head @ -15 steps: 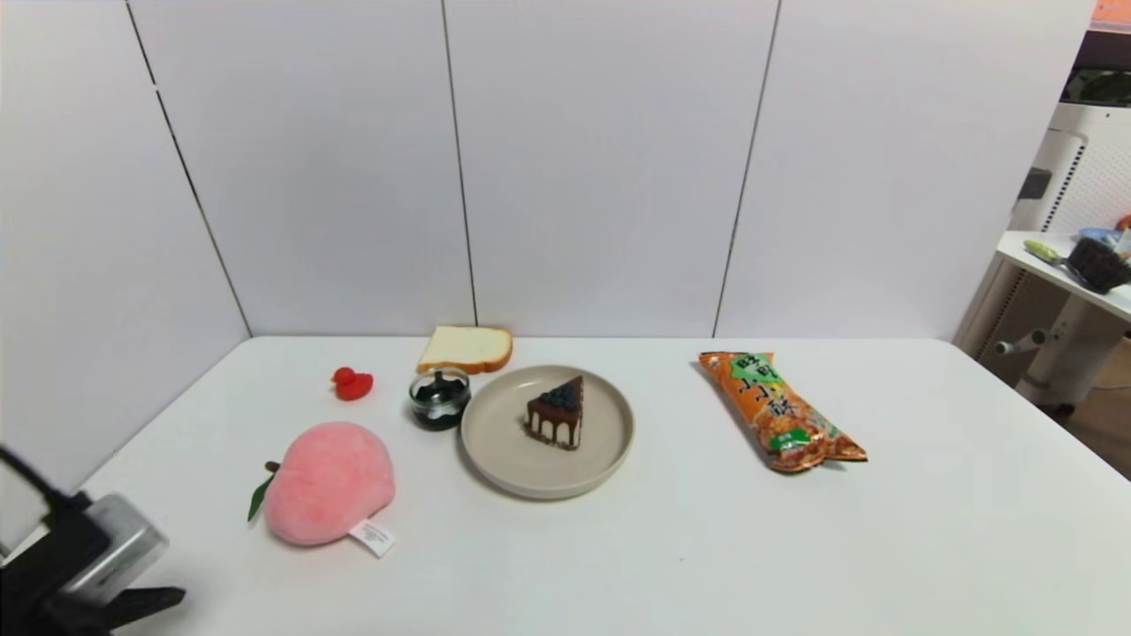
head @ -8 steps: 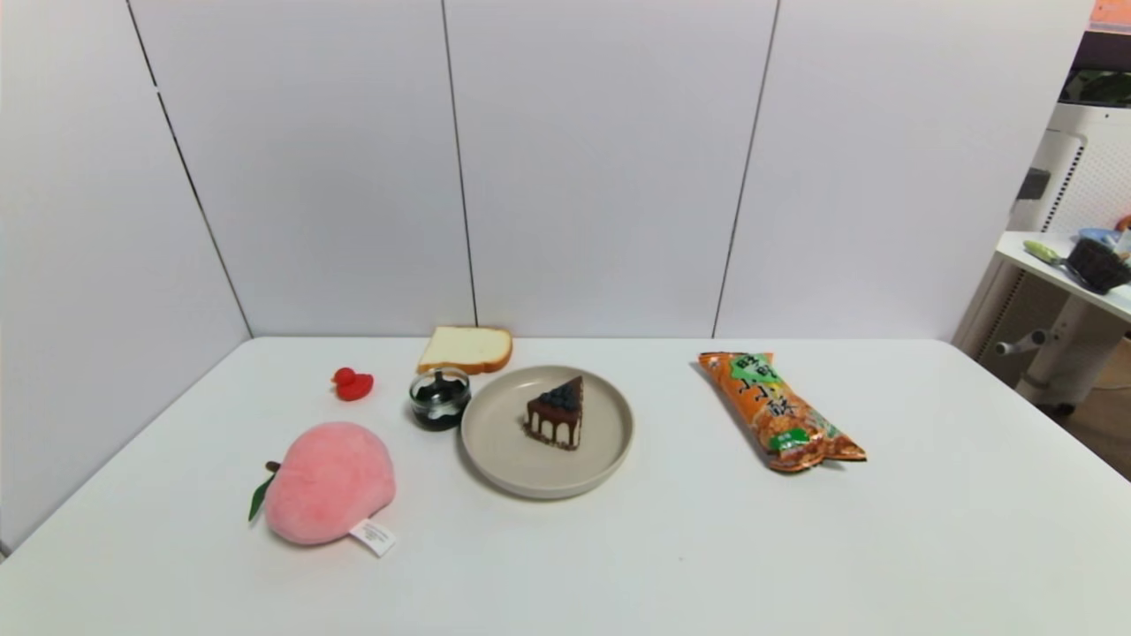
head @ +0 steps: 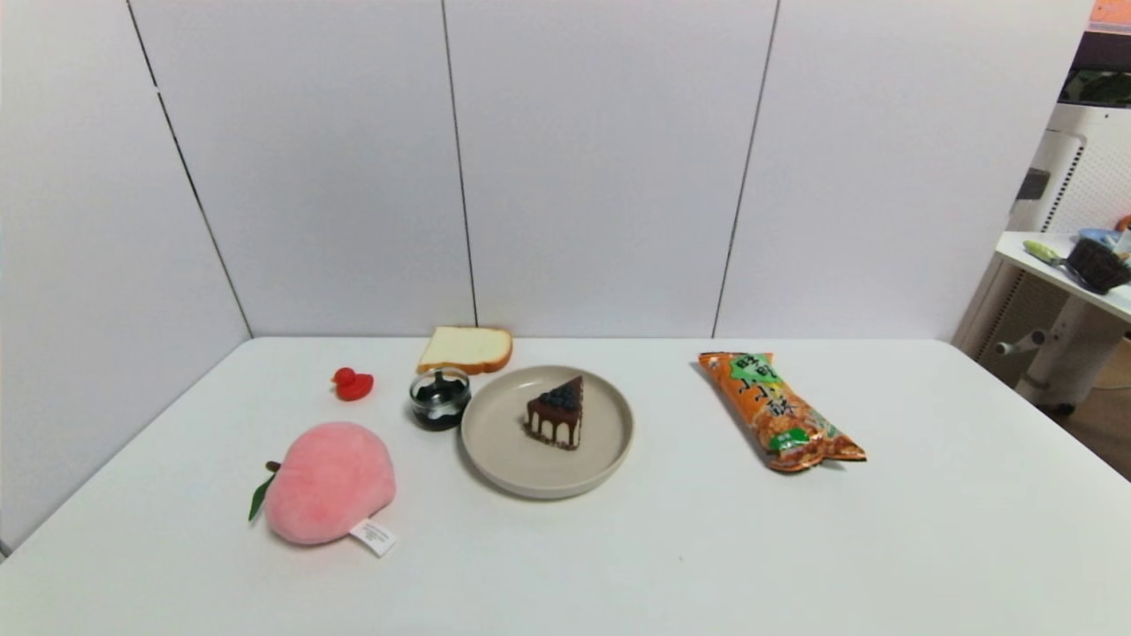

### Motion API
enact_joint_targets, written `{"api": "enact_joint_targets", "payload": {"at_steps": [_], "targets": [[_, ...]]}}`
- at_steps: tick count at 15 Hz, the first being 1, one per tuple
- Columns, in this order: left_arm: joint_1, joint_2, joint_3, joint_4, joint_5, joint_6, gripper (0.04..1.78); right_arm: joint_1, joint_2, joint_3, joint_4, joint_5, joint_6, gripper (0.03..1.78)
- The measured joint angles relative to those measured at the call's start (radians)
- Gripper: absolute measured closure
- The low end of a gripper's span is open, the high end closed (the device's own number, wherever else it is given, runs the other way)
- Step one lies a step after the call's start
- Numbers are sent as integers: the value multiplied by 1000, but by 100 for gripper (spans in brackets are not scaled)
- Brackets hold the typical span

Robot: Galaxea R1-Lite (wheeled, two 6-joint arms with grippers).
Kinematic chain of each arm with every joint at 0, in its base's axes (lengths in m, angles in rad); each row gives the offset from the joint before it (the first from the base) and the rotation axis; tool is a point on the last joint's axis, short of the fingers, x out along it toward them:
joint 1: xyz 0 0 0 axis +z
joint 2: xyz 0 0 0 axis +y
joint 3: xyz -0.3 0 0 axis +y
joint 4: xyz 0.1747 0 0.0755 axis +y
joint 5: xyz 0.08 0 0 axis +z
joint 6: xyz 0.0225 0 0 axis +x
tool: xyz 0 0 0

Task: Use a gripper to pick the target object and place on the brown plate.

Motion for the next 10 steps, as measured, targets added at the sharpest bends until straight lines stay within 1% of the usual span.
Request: {"api": "enact_joint_targets", "payload": {"at_steps": [2,3,4,5,6,7,10], "targets": [[0,-6,0,0,0,-3,13,0,1,0,-8,-5,57,11],[0,-8,0,0,0,-3,13,0,1,0,-6,-2,42,11],[0,-9,0,0,0,-3,13,0,1,0,-1,4,-16,11],[0,-9,0,0,0,-3,13,0,1,0,-1,4,-55,11],[0,-9,0,0,0,-2,13,0,1,0,-1,1,-46,11],[0,-9,0,-1,0,-2,13,0,1,0,-2,0,-12,11],[0,-9,0,-1,0,-1,13,0,1,0,-3,-1,-3,11]]}}
